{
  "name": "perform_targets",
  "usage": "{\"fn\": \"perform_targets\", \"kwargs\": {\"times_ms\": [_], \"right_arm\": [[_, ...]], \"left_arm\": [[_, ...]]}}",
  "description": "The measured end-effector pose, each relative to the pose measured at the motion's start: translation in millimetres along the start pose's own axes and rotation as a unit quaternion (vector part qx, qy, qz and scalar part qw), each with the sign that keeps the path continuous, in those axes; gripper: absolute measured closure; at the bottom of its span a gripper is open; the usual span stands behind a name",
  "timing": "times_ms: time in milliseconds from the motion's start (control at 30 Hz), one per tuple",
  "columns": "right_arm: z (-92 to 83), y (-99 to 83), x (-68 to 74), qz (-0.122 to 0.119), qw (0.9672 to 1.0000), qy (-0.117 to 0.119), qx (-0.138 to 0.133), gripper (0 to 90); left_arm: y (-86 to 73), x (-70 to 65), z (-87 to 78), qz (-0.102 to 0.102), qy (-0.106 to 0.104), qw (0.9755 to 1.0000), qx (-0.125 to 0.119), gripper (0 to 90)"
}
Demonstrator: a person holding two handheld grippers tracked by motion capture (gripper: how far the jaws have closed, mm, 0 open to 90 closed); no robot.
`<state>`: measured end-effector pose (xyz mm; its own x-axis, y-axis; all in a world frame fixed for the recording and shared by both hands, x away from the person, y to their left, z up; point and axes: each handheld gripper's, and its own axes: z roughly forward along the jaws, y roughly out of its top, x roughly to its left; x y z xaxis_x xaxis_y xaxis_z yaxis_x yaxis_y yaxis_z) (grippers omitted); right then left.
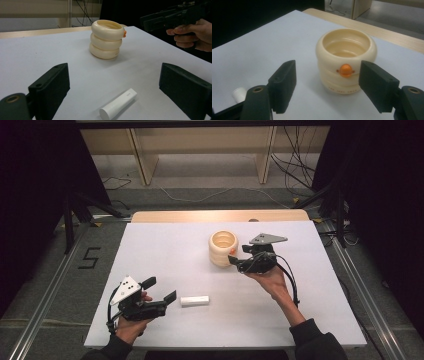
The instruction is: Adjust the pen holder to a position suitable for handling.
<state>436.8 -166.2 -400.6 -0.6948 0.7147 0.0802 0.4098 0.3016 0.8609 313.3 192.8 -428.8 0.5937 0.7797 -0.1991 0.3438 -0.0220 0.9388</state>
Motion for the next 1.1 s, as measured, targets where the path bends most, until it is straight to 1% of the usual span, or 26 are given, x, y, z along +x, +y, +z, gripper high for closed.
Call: {"fn": "perform_targets", "kwargs": {"times_ms": [33,67,100,133,167,200,333,367,400,633,700,867,1000,1033,1067,1100], "right_arm": [[0.9,0.3,2.7,-0.002,1.0000,0.005,0.002,29.7],[2.8,0.8,7.8,-0.009,0.9998,0.015,0.007,28.5],[2.8,0.8,7.8,-0.009,0.9998,0.015,0.007,28.5],[3.7,0.9,10.6,-0.012,0.9997,0.020,0.009,28.3],[6.2,0.9,16.6,-0.017,0.9993,0.030,0.014,27.6],[6.2,0.9,16.6,-0.017,0.9993,0.030,0.014,27.6],[11.9,0.0,28.3,-0.036,0.9980,0.043,0.029,26.4],[14.4,-0.5,33.2,-0.042,0.9971,0.052,0.036,26.2],[14.4,-0.5,33.2,-0.042,0.9971,0.052,0.036,26.2],[21.4,-2.1,47.7,-0.060,0.9940,0.072,0.056,24.9],[23.4,-2.3,51.9,-0.073,0.9925,0.076,0.062,24.4],[28.2,-3.4,61.3,-0.088,0.9893,0.087,0.077,23.4],[33.1,-5.0,68.3,-0.101,0.9858,0.097,0.093,22.1],[35.8,-6.2,72.3,-0.108,0.9838,0.102,0.100,21.8],[35.8,-6.2,72.3,-0.108,0.9838,0.102,0.100,21.8],[37.2,-6.8,74.0,-0.111,0.9828,0.104,0.104,21.7]], "left_arm": [[0.0,0.0,-0.2,-0.001,0.000,1.0000,0.000,8.7],[0.1,0.1,-0.3,-0.001,0.000,1.0000,0.000,8.7],[0.2,0.2,-0.4,-0.001,0.001,1.0000,-0.001,8.7],[0.2,0.2,-0.4,-0.001,0.001,1.0000,-0.001,8.7],[0.2,0.2,-0.5,-0.001,0.001,1.0000,-0.001,8.7],[0.2,0.3,-0.5,-0.001,0.001,1.0000,-0.001,8.7],[0.2,0.6,-0.4,-0.003,0.001,1.0000,-0.002,8.7],[0.2,0.6,-0.5,-0.003,0.001,1.0000,-0.002,8.7],[0.2,0.6,-0.5,-0.003,0.001,1.0000,-0.002,8.7],[0.3,0.8,-0.7,-0.003,0.002,1.0000,-0.003,8.7],[0.3,0.8,-0.8,-0.004,0.001,1.0000,-0.004,8.7],[0.3,0.7,-1.1,-0.003,0.002,1.0000,-0.005,8.7],[0.4,0.8,-1.3,-0.002,0.002,1.0000,-0.006,8.6],[0.3,0.7,-1.5,-0.002,0.002,1.0000,-0.006,8.6],[0.3,0.6,-1.7,-0.002,0.002,1.0000,-0.006,8.6],[0.2,0.5,-1.8,-0.001,0.003,1.0000,-0.006,8.6]]}}
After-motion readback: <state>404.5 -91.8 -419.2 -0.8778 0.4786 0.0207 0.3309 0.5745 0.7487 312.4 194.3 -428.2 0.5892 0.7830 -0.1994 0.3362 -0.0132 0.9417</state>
